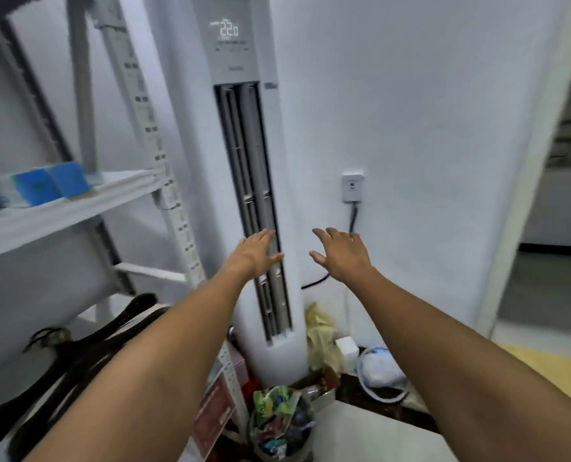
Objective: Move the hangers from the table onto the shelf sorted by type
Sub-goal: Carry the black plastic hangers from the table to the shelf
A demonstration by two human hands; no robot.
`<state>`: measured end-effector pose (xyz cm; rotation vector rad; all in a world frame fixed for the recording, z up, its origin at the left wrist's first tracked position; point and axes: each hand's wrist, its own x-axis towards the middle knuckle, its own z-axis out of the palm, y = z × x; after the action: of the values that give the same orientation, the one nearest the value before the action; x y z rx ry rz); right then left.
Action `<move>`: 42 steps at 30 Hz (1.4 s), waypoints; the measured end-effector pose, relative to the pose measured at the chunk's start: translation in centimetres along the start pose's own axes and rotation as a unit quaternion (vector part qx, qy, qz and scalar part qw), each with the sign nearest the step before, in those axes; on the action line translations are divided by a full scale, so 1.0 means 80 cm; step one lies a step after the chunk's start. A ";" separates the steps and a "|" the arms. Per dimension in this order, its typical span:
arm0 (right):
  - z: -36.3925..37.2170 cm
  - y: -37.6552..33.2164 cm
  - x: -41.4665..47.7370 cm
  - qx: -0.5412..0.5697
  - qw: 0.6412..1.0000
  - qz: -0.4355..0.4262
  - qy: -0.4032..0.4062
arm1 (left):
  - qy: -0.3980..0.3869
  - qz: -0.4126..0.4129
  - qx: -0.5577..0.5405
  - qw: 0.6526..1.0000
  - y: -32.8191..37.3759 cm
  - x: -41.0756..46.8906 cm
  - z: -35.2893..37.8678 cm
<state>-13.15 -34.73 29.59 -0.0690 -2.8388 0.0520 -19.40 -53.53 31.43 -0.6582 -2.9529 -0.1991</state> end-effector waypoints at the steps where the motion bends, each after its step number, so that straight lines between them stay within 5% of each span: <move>1: -0.003 0.022 -0.005 -0.004 1.000 0.023 0.001 | 0.006 0.021 -0.005 1.000 0.021 0.016 0.002; 19: -0.031 0.233 -0.159 -0.100 0.920 0.379 -0.003 | -0.045 0.327 -0.109 0.938 0.307 0.115 0.054; 31: -0.026 0.260 -0.360 -0.117 0.836 0.536 -0.028 | -0.123 0.553 -0.083 0.820 0.466 0.015 0.147; 42: 0.003 0.273 -0.517 -0.081 0.757 0.645 -0.058 | -0.181 0.647 -0.044 0.740 0.571 -0.092 0.221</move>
<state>27.14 -15.10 16.21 -2.0402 -2.2719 0.0973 5.40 -12.91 17.75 -2.7038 -1.9721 -0.0562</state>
